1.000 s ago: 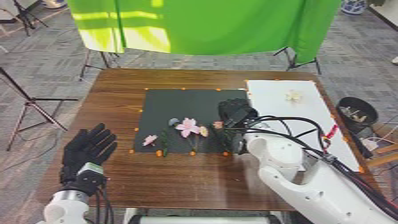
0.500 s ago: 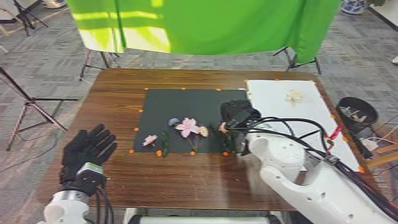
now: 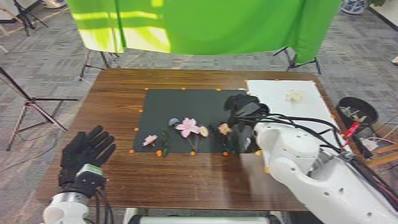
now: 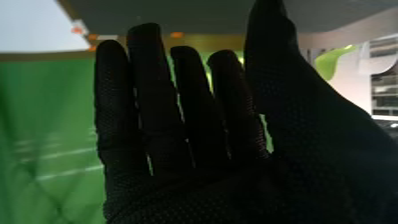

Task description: Arrange flowers

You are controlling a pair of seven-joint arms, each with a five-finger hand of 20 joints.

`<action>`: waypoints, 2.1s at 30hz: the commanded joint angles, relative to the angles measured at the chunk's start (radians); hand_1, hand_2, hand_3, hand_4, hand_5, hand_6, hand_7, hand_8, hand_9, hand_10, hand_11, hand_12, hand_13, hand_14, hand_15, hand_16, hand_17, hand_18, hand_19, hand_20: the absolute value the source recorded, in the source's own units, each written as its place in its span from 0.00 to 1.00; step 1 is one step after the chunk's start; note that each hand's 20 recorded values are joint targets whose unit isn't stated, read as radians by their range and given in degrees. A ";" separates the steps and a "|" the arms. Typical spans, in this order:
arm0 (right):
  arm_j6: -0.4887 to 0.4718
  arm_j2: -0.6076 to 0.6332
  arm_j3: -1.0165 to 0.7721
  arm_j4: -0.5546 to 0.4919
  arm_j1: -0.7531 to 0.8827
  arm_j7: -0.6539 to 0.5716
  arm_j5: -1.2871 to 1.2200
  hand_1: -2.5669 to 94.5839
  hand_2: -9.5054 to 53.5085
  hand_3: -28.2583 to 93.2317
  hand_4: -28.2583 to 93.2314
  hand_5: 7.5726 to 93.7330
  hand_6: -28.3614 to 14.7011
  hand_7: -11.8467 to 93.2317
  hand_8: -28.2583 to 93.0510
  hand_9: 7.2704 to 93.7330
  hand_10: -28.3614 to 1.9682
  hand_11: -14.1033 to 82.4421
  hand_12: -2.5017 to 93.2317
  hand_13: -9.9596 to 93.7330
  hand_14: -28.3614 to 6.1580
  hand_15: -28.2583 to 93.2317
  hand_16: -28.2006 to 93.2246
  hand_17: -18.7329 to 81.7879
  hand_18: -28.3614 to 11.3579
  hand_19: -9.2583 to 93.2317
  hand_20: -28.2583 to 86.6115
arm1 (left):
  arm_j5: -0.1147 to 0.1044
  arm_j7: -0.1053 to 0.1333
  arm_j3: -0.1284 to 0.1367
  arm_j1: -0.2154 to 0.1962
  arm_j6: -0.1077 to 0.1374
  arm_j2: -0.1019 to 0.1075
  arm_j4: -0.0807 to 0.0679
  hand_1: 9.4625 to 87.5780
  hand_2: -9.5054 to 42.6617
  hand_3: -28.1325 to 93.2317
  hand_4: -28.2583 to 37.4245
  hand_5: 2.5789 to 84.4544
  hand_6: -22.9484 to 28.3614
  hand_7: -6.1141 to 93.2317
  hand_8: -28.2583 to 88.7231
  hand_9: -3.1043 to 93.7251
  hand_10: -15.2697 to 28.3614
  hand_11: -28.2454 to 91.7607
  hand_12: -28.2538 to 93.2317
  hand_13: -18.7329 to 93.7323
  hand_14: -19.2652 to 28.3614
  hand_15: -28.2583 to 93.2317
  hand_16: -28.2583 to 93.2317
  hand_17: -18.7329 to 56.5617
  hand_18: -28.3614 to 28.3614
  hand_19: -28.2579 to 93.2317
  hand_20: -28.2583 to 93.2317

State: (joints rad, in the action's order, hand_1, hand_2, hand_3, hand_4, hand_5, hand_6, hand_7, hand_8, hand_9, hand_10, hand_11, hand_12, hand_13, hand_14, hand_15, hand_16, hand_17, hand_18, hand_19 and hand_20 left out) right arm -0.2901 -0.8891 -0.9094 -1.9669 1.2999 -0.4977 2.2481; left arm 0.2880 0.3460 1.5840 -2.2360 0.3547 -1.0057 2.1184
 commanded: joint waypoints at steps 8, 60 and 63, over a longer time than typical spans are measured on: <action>0.220 0.122 -0.003 0.410 -0.285 -0.092 0.037 0.46 0.00 0.92 0.00 0.48 0.58 0.24 0.14 0.46 0.45 0.20 0.15 0.52 0.43 0.34 0.37 0.42 0.27 0.64 0.40 | -0.012 0.043 -0.038 0.020 -0.016 0.004 -0.008 0.27 0.51 0.82 0.00 0.53 0.67 0.27 0.16 0.46 0.75 0.53 0.33 0.43 0.80 0.67 0.14 0.17 0.80 0.59 0.31; 0.026 0.074 0.023 0.640 -0.267 0.099 -0.152 0.59 0.03 0.82 0.00 0.69 0.70 0.32 0.19 0.84 0.67 0.23 0.28 0.72 0.65 0.38 0.43 0.47 0.39 0.60 0.45 | -0.097 0.033 -0.077 0.076 -0.001 0.016 -0.011 0.27 0.50 0.82 0.00 0.54 0.67 0.28 0.15 0.47 0.76 0.53 0.33 0.43 0.80 0.66 0.15 0.17 0.81 0.58 0.32; 0.031 0.076 0.009 0.595 -0.257 0.106 -0.178 0.61 0.05 0.79 0.00 0.79 0.72 0.34 0.21 0.92 0.67 0.22 0.31 0.77 0.68 0.37 0.48 0.48 0.39 0.62 0.47 | -0.105 0.041 -0.072 0.073 0.004 0.016 -0.010 0.27 0.50 0.82 0.00 0.54 0.67 0.28 0.15 0.47 0.75 0.53 0.33 0.43 0.80 0.66 0.15 0.17 0.81 0.59 0.32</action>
State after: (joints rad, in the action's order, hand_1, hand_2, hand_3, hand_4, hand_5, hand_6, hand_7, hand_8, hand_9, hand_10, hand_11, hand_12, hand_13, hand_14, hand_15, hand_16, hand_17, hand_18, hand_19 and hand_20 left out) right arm -0.3293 -0.8282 -0.9064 -1.3040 0.9637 -0.4187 2.0742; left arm 0.1808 0.3872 1.4994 -2.1488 0.3458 -0.9837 2.1016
